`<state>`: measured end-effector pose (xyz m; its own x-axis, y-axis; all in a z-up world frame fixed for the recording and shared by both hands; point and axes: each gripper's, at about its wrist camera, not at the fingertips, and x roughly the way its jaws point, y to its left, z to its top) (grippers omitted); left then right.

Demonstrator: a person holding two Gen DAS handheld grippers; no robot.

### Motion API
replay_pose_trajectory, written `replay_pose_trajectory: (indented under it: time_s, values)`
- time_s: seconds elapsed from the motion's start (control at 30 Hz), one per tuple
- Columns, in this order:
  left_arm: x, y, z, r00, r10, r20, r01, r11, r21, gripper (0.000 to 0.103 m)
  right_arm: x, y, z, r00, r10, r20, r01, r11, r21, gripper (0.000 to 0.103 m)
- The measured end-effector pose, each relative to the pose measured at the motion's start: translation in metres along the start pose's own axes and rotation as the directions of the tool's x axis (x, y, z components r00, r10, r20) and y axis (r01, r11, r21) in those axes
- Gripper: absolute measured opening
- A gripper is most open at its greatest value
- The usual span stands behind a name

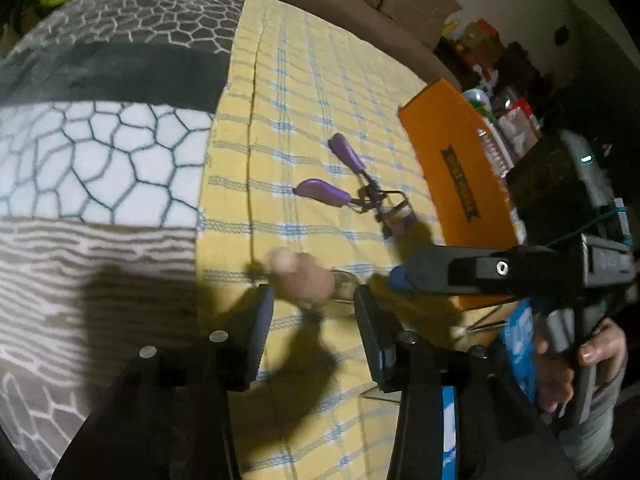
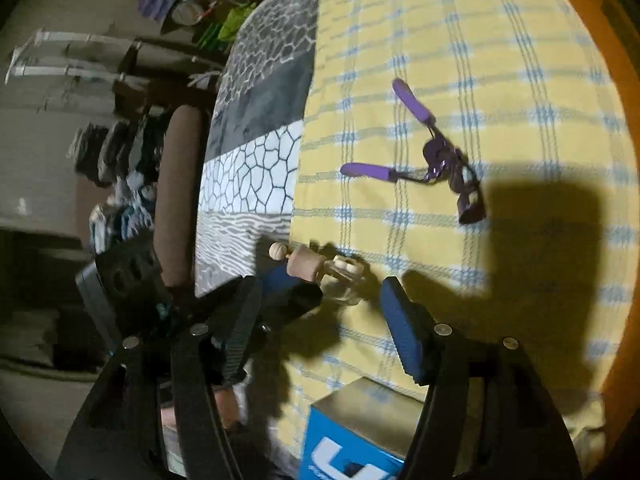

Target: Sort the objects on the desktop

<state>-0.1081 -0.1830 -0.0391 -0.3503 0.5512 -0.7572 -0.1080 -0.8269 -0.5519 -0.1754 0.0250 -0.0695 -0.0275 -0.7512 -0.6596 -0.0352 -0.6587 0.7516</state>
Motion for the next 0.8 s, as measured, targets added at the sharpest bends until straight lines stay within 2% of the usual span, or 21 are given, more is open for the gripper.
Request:
replay_pose_trajectory:
  time_s: [0.07, 0.1, 0.17, 0.2, 0.27, 0.4, 0.5, 0.57, 0.6, 0.63, 0.73, 0.8]
  values:
    - [0.003, 0.005, 0.001, 0.998, -0.059, 0.004, 0.059, 0.998, -0.029, 0.053, 0.009, -0.009, 0.004, 0.999, 0.013, -0.042, -0.007, 0.992, 0.125, 0.072]
    - [0.004, 0.006, 0.001, 0.998, -0.065, 0.006, 0.065, 0.997, -0.031, 0.053, 0.017, -0.013, 0.008, 0.996, 0.007, -0.086, 0.01, 0.981, 0.192, 0.079]
    - [0.009, 0.003, -0.001, 1.0, -0.03, 0.004, 0.03, 1.0, -0.005, 0.053, 0.028, -0.013, 0.014, 0.99, -0.011, -0.143, 0.045, 0.971, 0.235, 0.08]
    - [0.012, -0.002, -0.003, 1.0, 0.004, 0.012, -0.004, 1.0, 0.023, 0.052, 0.031, -0.007, 0.018, 0.988, -0.036, -0.152, 0.069, 0.974, 0.216, 0.08]
    - [0.012, -0.005, -0.003, 0.999, 0.024, 0.028, -0.025, 0.999, 0.036, 0.053, 0.035, 0.006, 0.026, 0.983, -0.107, -0.153, 0.132, 0.977, 0.167, 0.08]
    - [0.011, -0.001, 0.0, 0.999, 0.01, 0.033, -0.01, 1.0, -0.009, 0.053, 0.043, 0.031, 0.04, 0.972, -0.201, -0.121, 0.211, 0.974, 0.078, 0.08]
    - [0.012, -0.001, 0.0, 0.999, 0.014, 0.031, -0.014, 1.0, -0.007, 0.053, 0.059, 0.036, 0.044, 0.962, -0.219, -0.161, 0.233, 0.97, 0.074, 0.079]
    - [0.011, -0.001, 0.0, 0.999, 0.02, 0.033, -0.02, 1.0, -0.008, 0.053, 0.065, 0.035, 0.043, 0.958, -0.232, -0.167, 0.243, 0.969, 0.049, 0.07]
    - [0.012, -0.002, 0.0, 0.999, 0.022, 0.036, -0.022, 1.0, -0.011, 0.052, 0.069, 0.033, 0.04, 0.96, -0.218, -0.178, 0.23, 0.972, 0.049, 0.06]
    - [0.012, -0.002, 0.0, 0.999, 0.026, 0.04, -0.026, 1.0, -0.009, 0.052, 0.07, 0.03, 0.038, 0.963, -0.2, -0.182, 0.213, 0.975, 0.056, 0.058]
    - [0.012, -0.001, -0.001, 0.999, 0.011, 0.046, -0.011, 1.0, -0.009, 0.056, 0.06, 0.016, 0.034, 0.981, -0.118, -0.157, 0.134, 0.986, 0.096, 0.057]
    - [0.011, 0.004, -0.002, 0.998, -0.036, 0.054, 0.038, 0.998, -0.039, 0.057, 0.055, 0.008, 0.032, 0.989, -0.039, -0.14, 0.059, 0.989, 0.138, 0.057]
